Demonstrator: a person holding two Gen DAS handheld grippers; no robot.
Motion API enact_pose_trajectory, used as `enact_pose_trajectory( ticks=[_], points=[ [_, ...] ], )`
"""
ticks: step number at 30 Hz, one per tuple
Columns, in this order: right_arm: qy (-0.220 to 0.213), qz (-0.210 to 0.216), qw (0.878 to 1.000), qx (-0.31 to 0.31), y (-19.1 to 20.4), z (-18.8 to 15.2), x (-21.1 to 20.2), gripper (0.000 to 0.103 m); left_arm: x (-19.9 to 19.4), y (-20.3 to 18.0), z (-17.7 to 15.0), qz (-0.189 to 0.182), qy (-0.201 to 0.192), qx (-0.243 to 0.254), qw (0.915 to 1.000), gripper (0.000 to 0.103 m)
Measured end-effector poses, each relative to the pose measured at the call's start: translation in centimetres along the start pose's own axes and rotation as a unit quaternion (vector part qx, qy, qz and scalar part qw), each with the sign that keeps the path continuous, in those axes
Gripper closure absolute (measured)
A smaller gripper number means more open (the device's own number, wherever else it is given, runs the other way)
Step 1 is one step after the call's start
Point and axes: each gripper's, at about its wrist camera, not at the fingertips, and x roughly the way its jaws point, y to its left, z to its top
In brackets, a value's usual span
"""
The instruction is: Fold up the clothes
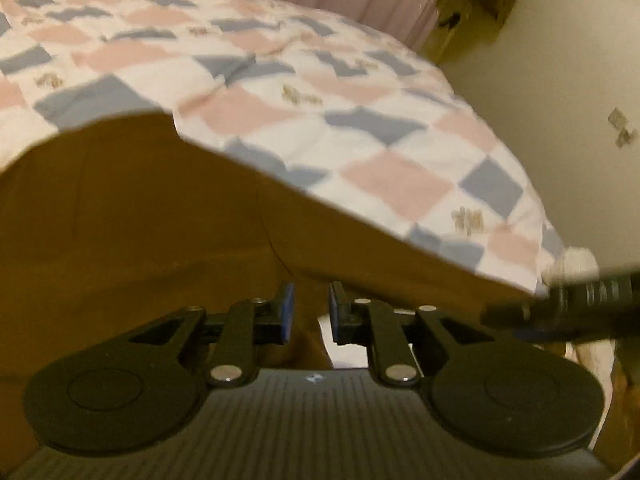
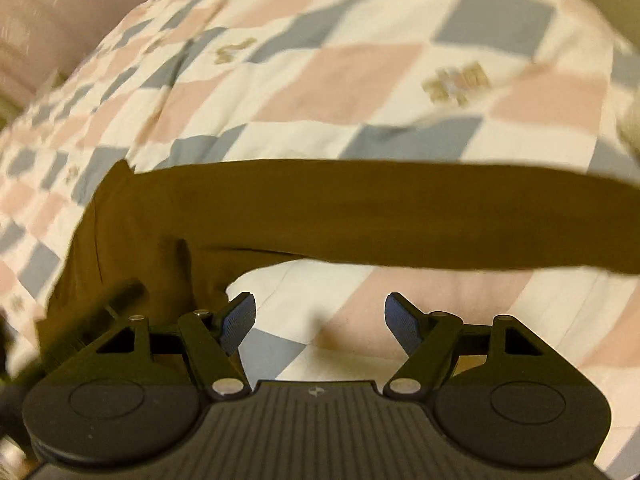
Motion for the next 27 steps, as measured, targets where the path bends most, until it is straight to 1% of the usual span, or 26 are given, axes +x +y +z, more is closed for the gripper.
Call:
enact_pose_trajectory(
  ticks=[1, 2, 3, 5, 6, 7, 10, 13, 16, 19, 21, 22, 23, 24, 25, 27],
  points=[
    [0.005, 0.023, 1.0, 0.008, -0.4, 0.1, 0.6, 0.029, -0.9, 0.4, -0.6, 0.003, -0.005, -0.014, 0.9999, 0.08],
    [0.009, 0.047, 0.999, 0.017, -0.8, 0.3, 1.2, 0.028, -1.9, 0.9, -1.2, 0.009, -0.01, -0.029, 0.9995, 0.068],
    [0.015, 0.082, 0.996, 0.018, -0.5, 0.4, 2.1, 0.028, -2.7, 2.0, -1.4, 0.021, -0.011, -0.042, 0.9988, 0.066],
    [0.024, 0.132, 0.991, -0.001, 0.5, 0.5, 3.9, 0.032, -4.2, 4.2, -1.8, 0.059, -0.004, -0.056, 0.9967, 0.066],
    [0.03, 0.145, 0.989, -0.018, 1.4, 0.6, 4.8, 0.035, -5.2, 5.1, -2.3, 0.081, 0.0, -0.061, 0.9949, 0.066],
    [0.038, 0.152, 0.987, -0.038, 2.5, 0.5, 6.0, 0.038, -6.0, 6.0, -2.7, 0.099, 0.002, -0.065, 0.993, 0.066],
    [0.049, 0.172, 0.981, -0.081, 5.0, 0.1, 8.1, 0.04, -8.4, 8.7, -4.1, 0.145, 0.015, -0.086, 0.9855, 0.066],
    [0.039, 0.18, 0.974, -0.13, 7.3, -0.3, 9.7, 0.042, -10.2, 11.0, -5.3, 0.175, 0.028, -0.108, 0.9782, 0.066],
    [0.014, 0.169, 0.975, -0.143, 8.6, 0.4, 11.2, 0.042, -11.2, 12.9, -6.3, 0.181, 0.036, -0.13, 0.9742, 0.066],
    [0.006, 0.175, 0.975, -0.139, 8.7, 1.2, 12.9, 0.042, -11.7, 14.8, -6.6, 0.181, 0.041, -0.149, 0.9714, 0.066],
    [0.012, 0.169, 0.974, -0.148, 9.3, 1.7, 14.3, 0.042, -11.9, 16.0, -6.5, 0.181, 0.042, -0.152, 0.9709, 0.066],
    [0.02, 0.165, 0.974, -0.151, 9.6, 1.8, 14.9, 0.044, -11.8, 16.6, -6.3, 0.18, 0.042, -0.151, 0.9712, 0.066],
    [0.027, 0.171, 0.973, -0.155, 9.9, 1.7, 15.2, 0.055, -11.6, 17.2, -6.1, 0.18, 0.043, -0.149, 0.9713, 0.066],
    [0.036, 0.166, 0.972, -0.164, 10.4, 1.7, 15.2, 0.097, -11.6, 17.8, -5.9, 0.184, 0.043, -0.146, 0.9711, 0.066],
    [0.046, 0.162, 0.971, -0.173, 10.9, 1.6, 15.3, 0.098, -11.8, 18.3, -5.7, 0.188, 0.042, -0.143, 0.9707, 0.066],
    [0.027, 0.16, 0.97, -0.183, 11.6, 1.8, 13.5, 0.098, -12.4, 19.3, -5.3, 0.192, 0.036, -0.143, 0.9702, 0.066]
  ],
)
